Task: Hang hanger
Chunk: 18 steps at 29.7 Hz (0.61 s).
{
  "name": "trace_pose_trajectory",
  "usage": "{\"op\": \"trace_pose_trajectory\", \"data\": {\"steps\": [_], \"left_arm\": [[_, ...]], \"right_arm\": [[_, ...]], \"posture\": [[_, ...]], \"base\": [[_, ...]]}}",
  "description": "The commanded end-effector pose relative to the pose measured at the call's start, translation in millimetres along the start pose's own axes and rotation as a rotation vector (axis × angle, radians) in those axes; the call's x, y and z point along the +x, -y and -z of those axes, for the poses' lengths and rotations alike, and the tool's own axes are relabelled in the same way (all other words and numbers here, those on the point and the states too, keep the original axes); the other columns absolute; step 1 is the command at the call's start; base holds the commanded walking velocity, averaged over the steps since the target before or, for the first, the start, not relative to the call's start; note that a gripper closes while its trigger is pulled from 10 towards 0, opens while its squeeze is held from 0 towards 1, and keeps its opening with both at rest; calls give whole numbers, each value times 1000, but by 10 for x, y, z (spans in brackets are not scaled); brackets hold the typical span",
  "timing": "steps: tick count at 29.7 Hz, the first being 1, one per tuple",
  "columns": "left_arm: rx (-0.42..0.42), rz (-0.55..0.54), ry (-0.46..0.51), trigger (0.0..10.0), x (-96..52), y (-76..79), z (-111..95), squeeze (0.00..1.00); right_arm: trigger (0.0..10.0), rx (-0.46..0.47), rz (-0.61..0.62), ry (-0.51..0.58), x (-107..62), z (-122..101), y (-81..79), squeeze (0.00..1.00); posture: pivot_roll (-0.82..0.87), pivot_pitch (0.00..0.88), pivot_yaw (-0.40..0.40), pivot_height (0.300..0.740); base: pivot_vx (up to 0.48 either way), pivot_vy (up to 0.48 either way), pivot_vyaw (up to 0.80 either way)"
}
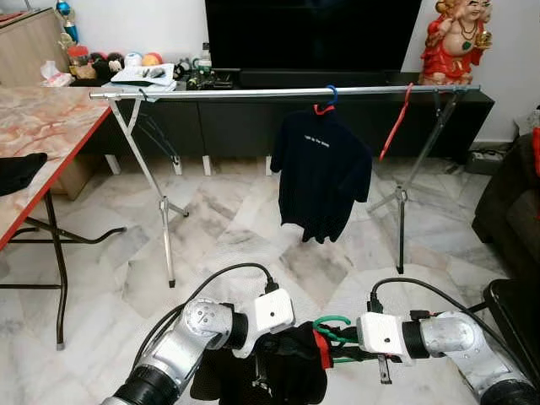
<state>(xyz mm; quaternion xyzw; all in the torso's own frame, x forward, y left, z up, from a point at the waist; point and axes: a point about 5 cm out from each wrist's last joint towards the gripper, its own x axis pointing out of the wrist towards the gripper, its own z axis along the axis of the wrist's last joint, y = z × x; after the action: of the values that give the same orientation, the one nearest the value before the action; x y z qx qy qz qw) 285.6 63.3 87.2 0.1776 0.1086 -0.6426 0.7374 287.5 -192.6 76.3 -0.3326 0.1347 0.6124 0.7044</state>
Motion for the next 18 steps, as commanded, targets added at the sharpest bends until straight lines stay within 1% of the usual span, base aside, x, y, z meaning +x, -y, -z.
{"op": "trace_pose_trajectory", "data": {"steps": [1,7,12,18], "left_arm": [[22,-5,12,10000,-14,-14,-56,0],[28,-1,7,10000,-14,-13,-57,0],[38,3,-7,10000,-15,-12,-50,0],[40,2,-9,10000,-15,-10,-50,0]], "right_arm": [[0,1,-22,-19,-22,28,-26,0],[0,-1,-35,-22,-18,27,-30,0],[0,-18,-88,-57,-1,57,-76,0],[0,-4,-107,-58,5,74,-109,0]], "posture": [[-20,45,-30,740],[-19,44,-30,740],[-18,44,-29,740],[-16,44,-29,740]], "base": [[0,0,0],[0,0,0],[0,0,0],[0,0,0]]}}
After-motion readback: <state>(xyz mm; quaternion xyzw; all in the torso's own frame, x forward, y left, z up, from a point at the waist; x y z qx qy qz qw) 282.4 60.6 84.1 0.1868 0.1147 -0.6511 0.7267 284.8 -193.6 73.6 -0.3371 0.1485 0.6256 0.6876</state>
